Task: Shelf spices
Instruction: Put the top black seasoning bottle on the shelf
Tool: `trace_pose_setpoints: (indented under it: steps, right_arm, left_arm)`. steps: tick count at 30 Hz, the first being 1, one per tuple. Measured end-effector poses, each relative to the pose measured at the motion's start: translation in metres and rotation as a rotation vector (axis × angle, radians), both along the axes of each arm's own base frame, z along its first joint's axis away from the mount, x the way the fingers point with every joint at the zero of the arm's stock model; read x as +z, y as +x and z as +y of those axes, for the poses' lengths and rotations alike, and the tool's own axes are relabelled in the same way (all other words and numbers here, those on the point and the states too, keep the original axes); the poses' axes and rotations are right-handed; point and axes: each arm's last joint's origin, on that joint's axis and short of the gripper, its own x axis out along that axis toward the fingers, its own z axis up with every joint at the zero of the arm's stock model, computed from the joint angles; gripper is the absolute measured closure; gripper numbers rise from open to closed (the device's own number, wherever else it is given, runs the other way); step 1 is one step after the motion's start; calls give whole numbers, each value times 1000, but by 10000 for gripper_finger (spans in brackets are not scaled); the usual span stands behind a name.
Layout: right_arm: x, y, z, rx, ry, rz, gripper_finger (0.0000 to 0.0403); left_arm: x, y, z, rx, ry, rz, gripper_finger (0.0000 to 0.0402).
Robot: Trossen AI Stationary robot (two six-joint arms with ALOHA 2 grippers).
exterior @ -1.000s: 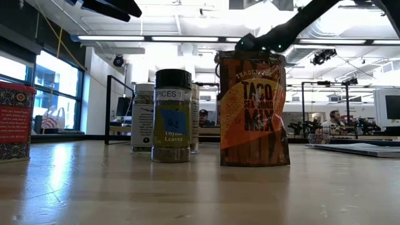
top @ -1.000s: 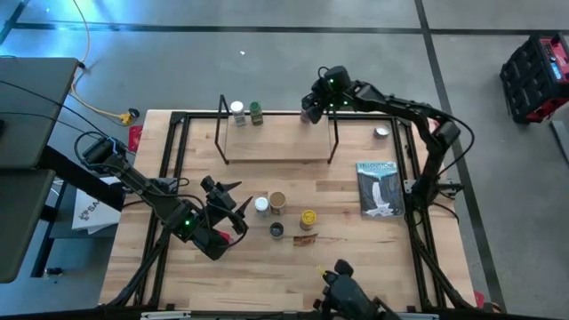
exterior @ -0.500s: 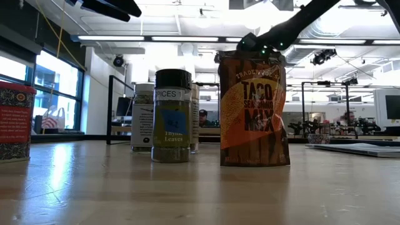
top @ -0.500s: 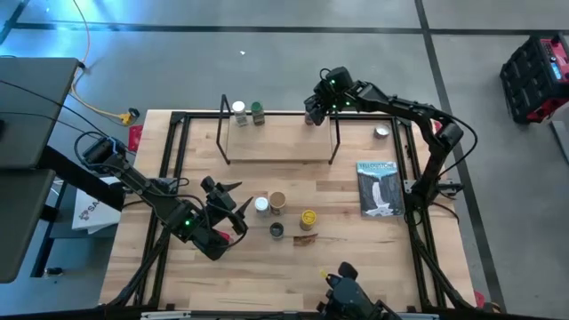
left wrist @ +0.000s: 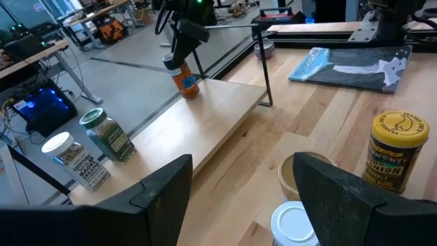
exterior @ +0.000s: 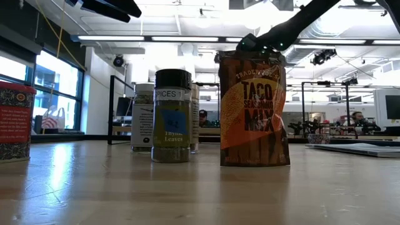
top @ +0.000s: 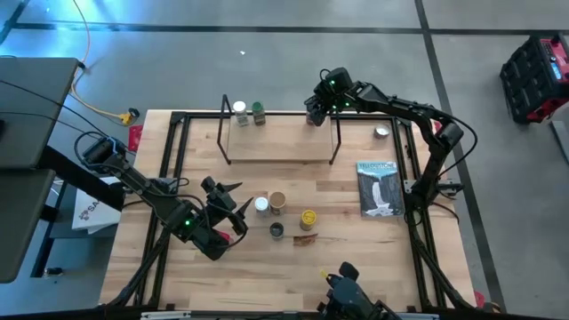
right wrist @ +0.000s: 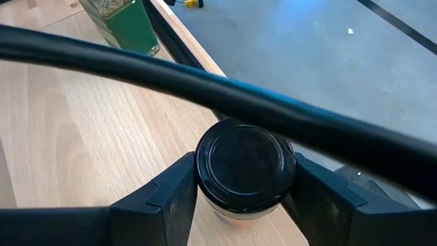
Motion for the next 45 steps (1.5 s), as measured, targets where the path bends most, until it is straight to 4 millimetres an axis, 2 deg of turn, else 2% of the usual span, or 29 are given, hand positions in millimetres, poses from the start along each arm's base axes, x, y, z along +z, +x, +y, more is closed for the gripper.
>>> trace_pose_setpoints:
  steps: [7, 12, 20, 29, 31, 37, 39, 42, 45]
  right_arm:
    - [6, 2, -1, 71, -76, 21, 198]
    - [17, 4, -4, 197, -159, 25, 198]
    - [24, -11, -16, 498, -104, -163, 197]
    - [24, -29, -29, 490, -115, -147, 205]
    - [30, -28, -31, 489, -128, -144, 206]
    - [77, -23, -35, 508, -188, -160, 208]
    - [83, -20, -37, 528, -179, -131, 208]
    - [75, -12, -41, 566, -121, -74, 209]
    - [53, 0, -46, 601, -38, -58, 209]
  left_arm:
    - [0, 0, 0, 0, 0, 0, 154]
    - [0, 0, 0, 0, 0, 0, 154]
    - [0, 0, 0, 0, -1, 1, 154]
    - [0, 0, 1, 2, 1, 2, 154]
    - [0, 1, 2, 5, 8, 9, 154]
    - [0, 5, 9, 29, 16, 20, 154]
    - [0, 6, 12, 39, 15, 21, 154]
    - [0, 8, 14, 42, -2, 32, 154]
    - [-1, 9, 15, 35, -22, 46, 154]
